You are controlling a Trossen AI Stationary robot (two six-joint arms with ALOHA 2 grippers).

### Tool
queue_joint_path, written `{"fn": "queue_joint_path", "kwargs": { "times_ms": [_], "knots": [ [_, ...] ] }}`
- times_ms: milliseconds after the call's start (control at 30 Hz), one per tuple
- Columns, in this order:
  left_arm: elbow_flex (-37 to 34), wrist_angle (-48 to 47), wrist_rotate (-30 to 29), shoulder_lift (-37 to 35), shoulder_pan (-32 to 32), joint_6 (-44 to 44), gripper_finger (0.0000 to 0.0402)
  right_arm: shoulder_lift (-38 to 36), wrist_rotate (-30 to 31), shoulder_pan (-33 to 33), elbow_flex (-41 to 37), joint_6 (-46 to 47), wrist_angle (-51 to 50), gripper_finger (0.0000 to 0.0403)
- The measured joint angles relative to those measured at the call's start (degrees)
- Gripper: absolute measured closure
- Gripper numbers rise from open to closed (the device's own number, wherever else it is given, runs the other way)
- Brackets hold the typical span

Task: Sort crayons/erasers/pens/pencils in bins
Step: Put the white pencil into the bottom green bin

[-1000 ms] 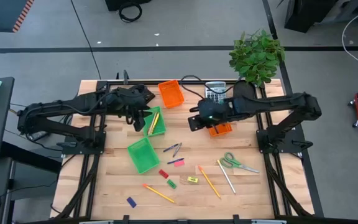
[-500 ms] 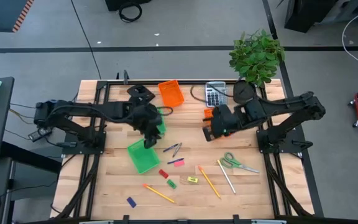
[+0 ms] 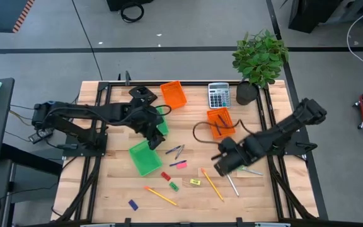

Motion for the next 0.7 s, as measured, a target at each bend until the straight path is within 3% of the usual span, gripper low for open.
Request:
{"fn": "queue_joint_path", "kwargs": {
  "times_ms": [367, 467, 700],
  "knots": [
    [6.9, -3.1, -3.5, -0.4, -4.3, -7.9, 0.0297, -0.2, -0.4, 10.8, -13.3, 17.9, 21.2, 0.0297],
    [8.1, -3.4, -3.4, -0.4, -5.7, -11.5, 0.0301, -0.2, -1.8, 11.9, -15.1, 22.4, 22.1, 0.0297],
    [11.6, -3.2, -3.5, -0.4, -9.3, -14.6, 0.031, -0.2, -2.1, 11.9, -17.5, 22.3, 22.5, 0.0297]
  ]
}}
